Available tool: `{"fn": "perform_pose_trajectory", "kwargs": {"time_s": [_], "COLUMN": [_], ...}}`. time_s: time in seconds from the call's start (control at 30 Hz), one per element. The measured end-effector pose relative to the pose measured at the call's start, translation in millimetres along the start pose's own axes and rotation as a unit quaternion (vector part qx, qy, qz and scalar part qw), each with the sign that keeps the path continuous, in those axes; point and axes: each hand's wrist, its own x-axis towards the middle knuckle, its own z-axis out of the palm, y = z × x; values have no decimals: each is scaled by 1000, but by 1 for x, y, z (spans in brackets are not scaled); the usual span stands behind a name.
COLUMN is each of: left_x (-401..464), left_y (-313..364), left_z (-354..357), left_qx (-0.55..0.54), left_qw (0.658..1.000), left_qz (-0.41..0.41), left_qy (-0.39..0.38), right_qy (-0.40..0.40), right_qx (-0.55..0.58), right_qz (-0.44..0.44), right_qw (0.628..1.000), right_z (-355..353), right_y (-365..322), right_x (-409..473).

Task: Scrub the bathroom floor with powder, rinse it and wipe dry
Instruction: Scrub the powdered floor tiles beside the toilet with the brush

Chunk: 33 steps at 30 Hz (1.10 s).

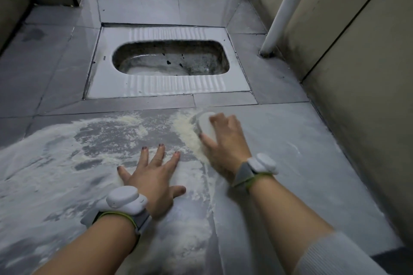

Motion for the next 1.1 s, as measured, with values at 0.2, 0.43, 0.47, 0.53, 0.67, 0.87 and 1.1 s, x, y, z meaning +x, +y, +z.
{"fn": "perform_pose_trajectory", "kwargs": {"time_s": [0.2,0.43,0.47,0.53,0.67,0.87,1.1], "left_x": [0,1,1,1,-6,-50,-56], "left_y": [-2,0,0,-2,-13,-48,-55], "left_z": [-3,-2,-2,-2,-4,9,13], "left_qx": [-1,1,1,-2,-45,-2,-40], "left_qw": [1000,1000,1000,1000,998,997,997], "left_qz": [4,-2,-2,1,28,-7,-58], "left_qy": [1,1,0,-1,29,77,9], "right_qy": [117,-10,-37,-76,-19,34,-64], "right_qx": [-62,-131,-126,-89,1,-68,-71], "right_qz": [347,218,158,68,110,296,100], "right_qw": [928,967,979,991,994,952,990], "right_z": [-73,-19,-6,10,-3,-21,27], "right_y": [131,48,20,-24,-22,7,-81], "right_x": [-53,-16,-13,-13,-31,-87,-70]}}
